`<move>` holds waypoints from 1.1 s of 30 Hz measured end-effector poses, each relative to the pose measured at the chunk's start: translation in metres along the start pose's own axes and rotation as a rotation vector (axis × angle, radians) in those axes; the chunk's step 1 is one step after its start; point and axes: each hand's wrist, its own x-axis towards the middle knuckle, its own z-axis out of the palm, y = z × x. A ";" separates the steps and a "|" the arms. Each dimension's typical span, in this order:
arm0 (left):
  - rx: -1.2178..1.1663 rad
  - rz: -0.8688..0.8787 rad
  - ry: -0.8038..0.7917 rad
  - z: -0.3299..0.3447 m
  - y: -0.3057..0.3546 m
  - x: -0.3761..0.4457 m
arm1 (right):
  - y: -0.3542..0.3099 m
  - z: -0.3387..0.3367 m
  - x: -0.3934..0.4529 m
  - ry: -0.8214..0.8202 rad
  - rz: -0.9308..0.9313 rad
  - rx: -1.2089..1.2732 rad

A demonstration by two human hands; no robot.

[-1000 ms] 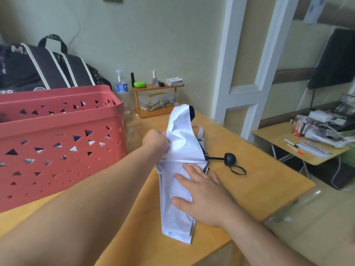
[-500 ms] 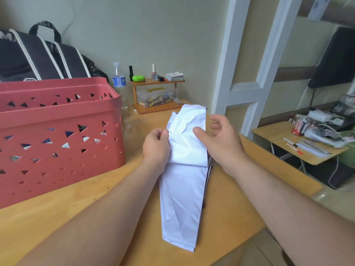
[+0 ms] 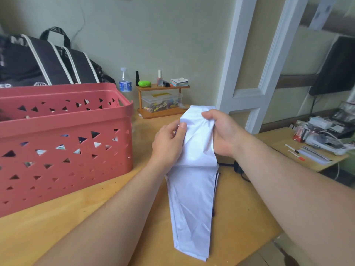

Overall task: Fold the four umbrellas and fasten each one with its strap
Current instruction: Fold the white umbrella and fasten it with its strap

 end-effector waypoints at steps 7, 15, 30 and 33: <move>-0.082 -0.042 0.108 -0.012 0.018 0.000 | 0.003 0.001 -0.011 0.041 -0.088 -0.110; 0.127 0.056 0.112 -0.021 0.030 0.001 | 0.039 -0.027 -0.027 0.230 -0.314 -0.295; -0.539 -0.233 -0.041 -0.032 0.038 0.012 | 0.089 -0.037 -0.025 0.334 -0.470 -0.640; -0.227 -0.108 0.109 -0.033 0.036 0.014 | 0.090 -0.038 -0.028 0.349 -0.455 -0.634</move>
